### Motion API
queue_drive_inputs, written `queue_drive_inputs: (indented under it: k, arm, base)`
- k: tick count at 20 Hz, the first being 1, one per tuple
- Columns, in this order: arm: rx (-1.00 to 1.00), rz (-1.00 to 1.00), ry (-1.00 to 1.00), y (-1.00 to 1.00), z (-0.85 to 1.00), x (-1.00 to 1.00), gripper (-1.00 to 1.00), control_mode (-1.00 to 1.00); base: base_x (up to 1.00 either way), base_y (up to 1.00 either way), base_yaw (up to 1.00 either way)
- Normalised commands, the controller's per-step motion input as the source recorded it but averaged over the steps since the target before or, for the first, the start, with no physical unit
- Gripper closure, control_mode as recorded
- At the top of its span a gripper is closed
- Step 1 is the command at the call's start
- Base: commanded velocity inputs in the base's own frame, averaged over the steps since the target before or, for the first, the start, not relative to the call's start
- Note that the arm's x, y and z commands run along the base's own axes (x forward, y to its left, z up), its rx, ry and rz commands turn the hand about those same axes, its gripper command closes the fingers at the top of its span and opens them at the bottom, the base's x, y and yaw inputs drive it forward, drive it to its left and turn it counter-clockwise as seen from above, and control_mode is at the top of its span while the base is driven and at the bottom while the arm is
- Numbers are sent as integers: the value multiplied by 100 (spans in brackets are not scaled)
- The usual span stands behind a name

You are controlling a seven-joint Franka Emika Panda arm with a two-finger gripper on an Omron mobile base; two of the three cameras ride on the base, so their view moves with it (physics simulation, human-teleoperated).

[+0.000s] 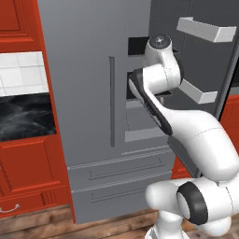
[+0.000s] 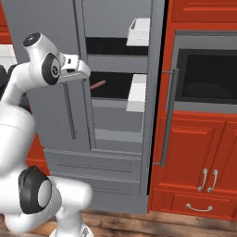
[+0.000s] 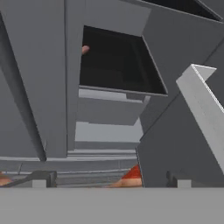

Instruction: Move the hot dog bun to the plate on the dining table and place the condiment next to that plate. Then navigate to the fridge and take the sausage and place it on the plate as well.

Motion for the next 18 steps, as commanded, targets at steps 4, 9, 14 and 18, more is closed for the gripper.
queue_drive_inputs:
  k: [4, 9, 14, 18]
  arm:
    - [2, 0, 0, 97, -13, -33, -100, -100]
    - [5, 0, -5, 77, -14, -16, -100, -100]
    - [12, 0, -3, 22, -1, 22, -100, -100]
    - [12, 0, -6, 14, -2, 33, -100, -100]
  base:
    - [0, 0, 0]
    - [0, 0, 0]
    - [0, 0, 0]
    - [0, 0, 0]
